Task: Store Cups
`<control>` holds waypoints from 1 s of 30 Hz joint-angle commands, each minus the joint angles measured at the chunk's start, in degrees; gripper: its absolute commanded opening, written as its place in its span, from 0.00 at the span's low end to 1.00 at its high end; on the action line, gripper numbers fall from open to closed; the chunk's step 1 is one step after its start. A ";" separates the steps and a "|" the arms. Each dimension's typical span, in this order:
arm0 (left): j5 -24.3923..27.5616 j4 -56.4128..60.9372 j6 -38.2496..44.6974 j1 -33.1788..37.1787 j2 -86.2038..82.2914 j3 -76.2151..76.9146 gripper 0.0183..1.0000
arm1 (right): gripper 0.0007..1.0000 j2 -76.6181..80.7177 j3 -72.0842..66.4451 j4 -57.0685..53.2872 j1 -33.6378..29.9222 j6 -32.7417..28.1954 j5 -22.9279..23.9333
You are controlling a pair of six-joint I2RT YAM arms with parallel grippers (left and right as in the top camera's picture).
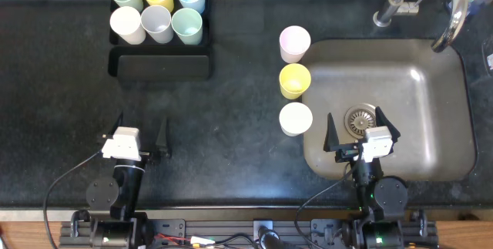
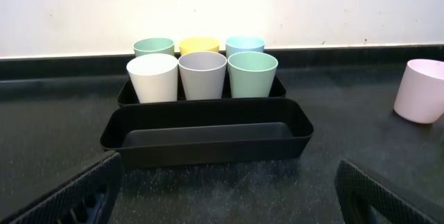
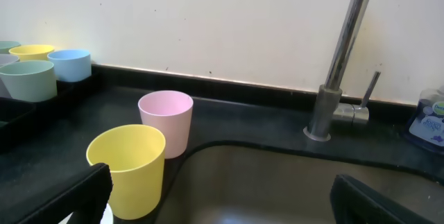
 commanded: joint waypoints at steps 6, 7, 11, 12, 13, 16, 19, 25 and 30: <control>2.56 0.09 -3.04 0.28 1.05 2.95 1.00 | 1.00 -0.63 -0.74 0.35 0.02 -0.02 -0.59; 3.04 0.09 -4.00 0.28 2.54 4.81 1.00 | 1.00 -0.63 -0.74 0.35 0.02 -0.02 -0.59; 7.96 0.04 -10.01 0.26 22.80 22.32 1.00 | 1.00 -0.63 -0.74 0.35 0.02 -0.02 -0.59; 10.45 -0.15 -11.96 0.26 29.03 27.32 1.00 | 1.00 -0.63 -0.74 0.35 0.02 -0.02 -0.59; 13.38 -0.85 -14.08 0.26 35.85 33.03 1.00 | 1.00 -0.63 -0.74 0.35 0.02 -0.02 -0.59; 20.72 -9.29 -16.79 -1.11 58.49 55.21 1.00 | 1.00 -0.63 -0.74 0.35 0.02 -0.02 -0.59; 20.24 -23.93 -16.98 -6.69 79.69 80.59 1.00 | 1.00 -0.63 -0.74 0.35 0.02 -0.02 -0.59; 4.66 -52.17 -22.43 -22.23 120.24 136.19 1.00 | 1.00 -0.63 -0.74 0.35 0.02 -0.02 -0.59; -1.86 -64.17 -30.56 -30.23 141.87 162.22 1.00 | 1.00 -0.63 -0.74 0.35 0.02 -0.02 -0.59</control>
